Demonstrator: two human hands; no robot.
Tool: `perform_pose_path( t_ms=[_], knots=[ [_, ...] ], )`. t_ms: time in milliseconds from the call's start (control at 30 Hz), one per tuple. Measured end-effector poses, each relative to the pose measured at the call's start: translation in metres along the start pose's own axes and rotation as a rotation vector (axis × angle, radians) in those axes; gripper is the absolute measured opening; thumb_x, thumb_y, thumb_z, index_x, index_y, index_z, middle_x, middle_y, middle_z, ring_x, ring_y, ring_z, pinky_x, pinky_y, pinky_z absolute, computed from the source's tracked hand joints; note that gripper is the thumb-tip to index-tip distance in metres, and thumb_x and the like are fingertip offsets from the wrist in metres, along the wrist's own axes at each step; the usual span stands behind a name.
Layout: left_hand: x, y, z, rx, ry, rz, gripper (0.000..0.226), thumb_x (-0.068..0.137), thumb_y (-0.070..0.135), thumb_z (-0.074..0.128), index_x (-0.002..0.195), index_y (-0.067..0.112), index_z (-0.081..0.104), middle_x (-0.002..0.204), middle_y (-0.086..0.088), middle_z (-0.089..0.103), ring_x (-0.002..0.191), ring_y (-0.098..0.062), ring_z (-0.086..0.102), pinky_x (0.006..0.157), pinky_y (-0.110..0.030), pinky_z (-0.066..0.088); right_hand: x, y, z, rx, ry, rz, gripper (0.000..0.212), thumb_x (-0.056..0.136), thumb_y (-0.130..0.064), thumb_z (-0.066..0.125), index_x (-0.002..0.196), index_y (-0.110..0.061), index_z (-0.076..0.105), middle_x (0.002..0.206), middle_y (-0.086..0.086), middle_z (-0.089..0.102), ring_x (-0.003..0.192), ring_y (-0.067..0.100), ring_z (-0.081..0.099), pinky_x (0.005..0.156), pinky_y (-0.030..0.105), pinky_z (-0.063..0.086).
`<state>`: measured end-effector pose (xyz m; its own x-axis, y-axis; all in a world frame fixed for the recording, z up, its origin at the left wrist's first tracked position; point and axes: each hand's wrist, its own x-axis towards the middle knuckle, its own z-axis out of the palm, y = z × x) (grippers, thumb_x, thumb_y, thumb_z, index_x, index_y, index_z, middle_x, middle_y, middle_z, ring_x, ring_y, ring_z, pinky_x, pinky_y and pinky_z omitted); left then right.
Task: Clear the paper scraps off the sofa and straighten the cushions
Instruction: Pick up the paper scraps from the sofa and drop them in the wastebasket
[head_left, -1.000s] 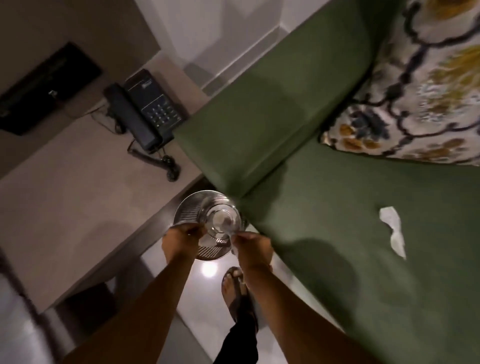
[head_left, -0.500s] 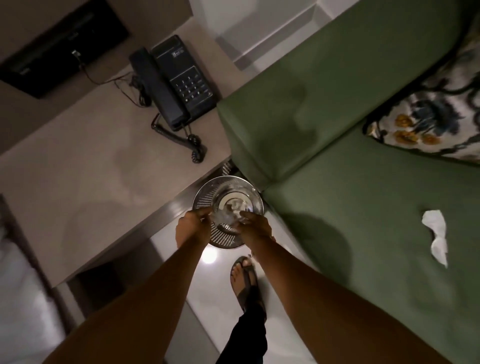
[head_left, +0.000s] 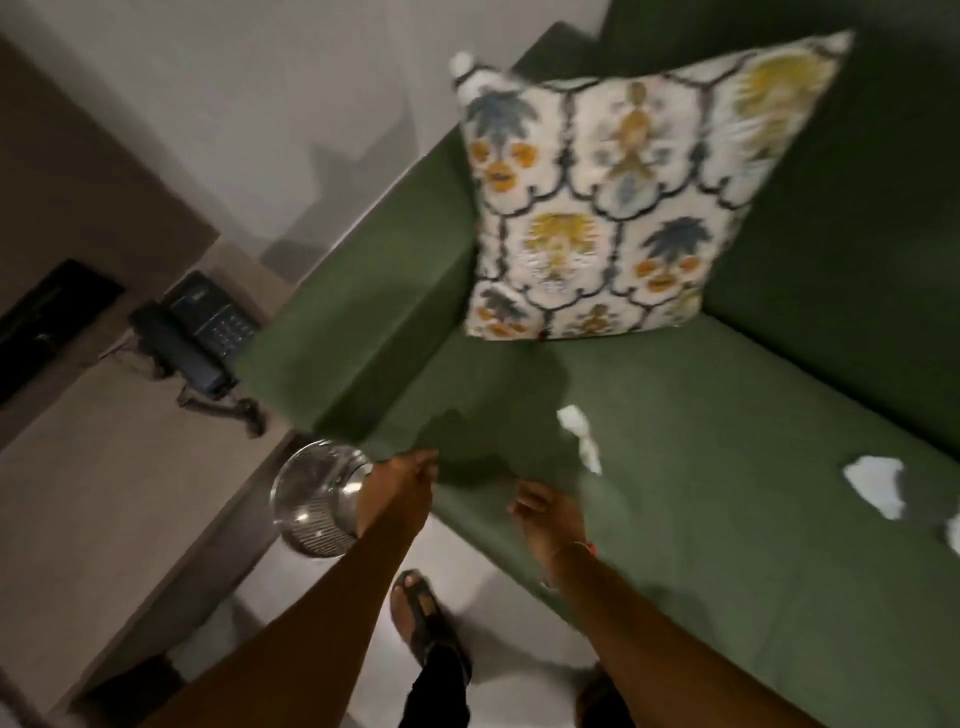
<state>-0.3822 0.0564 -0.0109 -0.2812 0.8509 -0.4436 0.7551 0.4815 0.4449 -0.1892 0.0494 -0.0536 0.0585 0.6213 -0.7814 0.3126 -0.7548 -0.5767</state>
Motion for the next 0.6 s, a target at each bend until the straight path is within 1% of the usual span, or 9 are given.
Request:
perform_pose_path(
  t_ms=[67,133,233,300,400,467,533,567,600],
  knots=[
    [-0.005,0.047,0.026,0.012,-0.012,0.021,0.025,0.088,0.029,0.06,0.111,0.03,0.07,0.107,-0.011,0.074,0.1,-0.034,0.067,0.088,-0.039,0.052,-0.001,0.012,-0.06,-0.078,0.0,-0.026,0.03,0.084,-0.004,0.065,0.113,-0.005,0.068,0.113,0.009,0.067,0.11,0.028,0.062,0.096,0.038,0.051],
    [-0.006,0.096,0.058,0.049,-0.05,0.017,0.028,0.088,0.036,0.06,0.114,0.031,0.068,0.114,-0.014,0.071,0.106,-0.037,0.063,0.091,-0.04,0.049,-0.003,0.031,-0.127,-0.188,0.105,-0.081,0.031,0.084,-0.011,0.067,0.114,-0.008,0.07,0.113,0.011,0.07,0.109,0.027,0.063,0.094,0.035,0.051],
    [0.0,0.151,0.103,0.095,-0.098,-0.015,0.036,0.086,0.045,0.057,0.116,0.026,0.067,0.119,-0.016,0.068,0.11,-0.038,0.061,0.093,-0.043,0.048,-0.007,0.062,-0.22,-0.21,0.282,-0.057,0.035,0.083,-0.021,0.069,0.118,-0.019,0.068,0.119,0.011,0.07,0.111,0.033,0.064,0.095,0.037,0.05],
    [0.006,0.174,0.129,0.117,-0.093,-0.037,0.039,0.084,0.051,0.056,0.105,0.021,0.068,0.108,-0.016,0.071,0.102,-0.038,0.064,0.086,-0.042,0.051,-0.003,0.082,-0.275,-0.24,0.398,-0.045,0.038,0.084,-0.023,0.066,0.122,-0.026,0.064,0.12,0.009,0.069,0.112,0.032,0.063,0.094,0.036,0.049],
    [0.015,0.192,0.159,0.115,-0.026,-0.088,0.041,0.079,0.058,0.06,0.086,0.017,0.061,0.097,-0.016,0.07,0.098,-0.038,0.064,0.083,-0.04,0.05,0.023,0.1,-0.345,-0.31,0.62,-0.08,0.047,0.087,-0.019,0.062,0.132,-0.025,0.053,0.136,0.01,0.057,0.125,0.031,0.05,0.103,0.04,0.042],
    [0.022,0.197,0.173,0.174,0.027,-0.118,0.04,0.08,0.052,0.062,0.086,0.013,0.061,0.101,-0.022,0.068,0.098,-0.042,0.063,0.083,-0.044,0.051,0.046,0.105,-0.38,-0.36,0.694,-0.066,0.054,0.089,-0.019,0.06,0.14,-0.026,0.042,0.146,0.009,0.044,0.133,0.032,0.04,0.107,0.047,0.039],
    [0.027,0.197,0.178,0.204,0.097,-0.152,0.033,0.081,0.041,0.065,0.091,0.009,0.065,0.103,-0.026,0.067,0.097,-0.045,0.063,0.082,-0.046,0.052,0.067,0.109,-0.401,-0.404,0.661,-0.021,0.06,0.09,-0.019,0.058,0.144,-0.028,0.034,0.15,0.008,0.037,0.135,0.034,0.036,0.105,0.051,0.04],
    [0.028,0.196,0.18,0.215,0.133,-0.162,0.029,0.081,0.036,0.067,0.092,0.009,0.067,0.103,-0.027,0.067,0.096,-0.046,0.063,0.081,-0.046,0.052,0.075,0.112,-0.406,-0.44,0.637,-0.002,0.06,0.09,-0.019,0.058,0.144,-0.028,0.034,0.15,0.008,0.038,0.134,0.035,0.036,0.104,0.051,0.041],
    [0.029,0.194,0.18,0.234,0.158,-0.166,0.025,0.081,0.033,0.068,0.091,0.01,0.068,0.101,-0.028,0.067,0.094,-0.047,0.064,0.08,-0.046,0.052,0.08,0.117,-0.408,-0.487,0.634,0.002,0.055,0.091,-0.019,0.057,0.142,-0.027,0.039,0.146,0.009,0.041,0.132,0.034,0.038,0.102,0.05,0.043]
  ],
)
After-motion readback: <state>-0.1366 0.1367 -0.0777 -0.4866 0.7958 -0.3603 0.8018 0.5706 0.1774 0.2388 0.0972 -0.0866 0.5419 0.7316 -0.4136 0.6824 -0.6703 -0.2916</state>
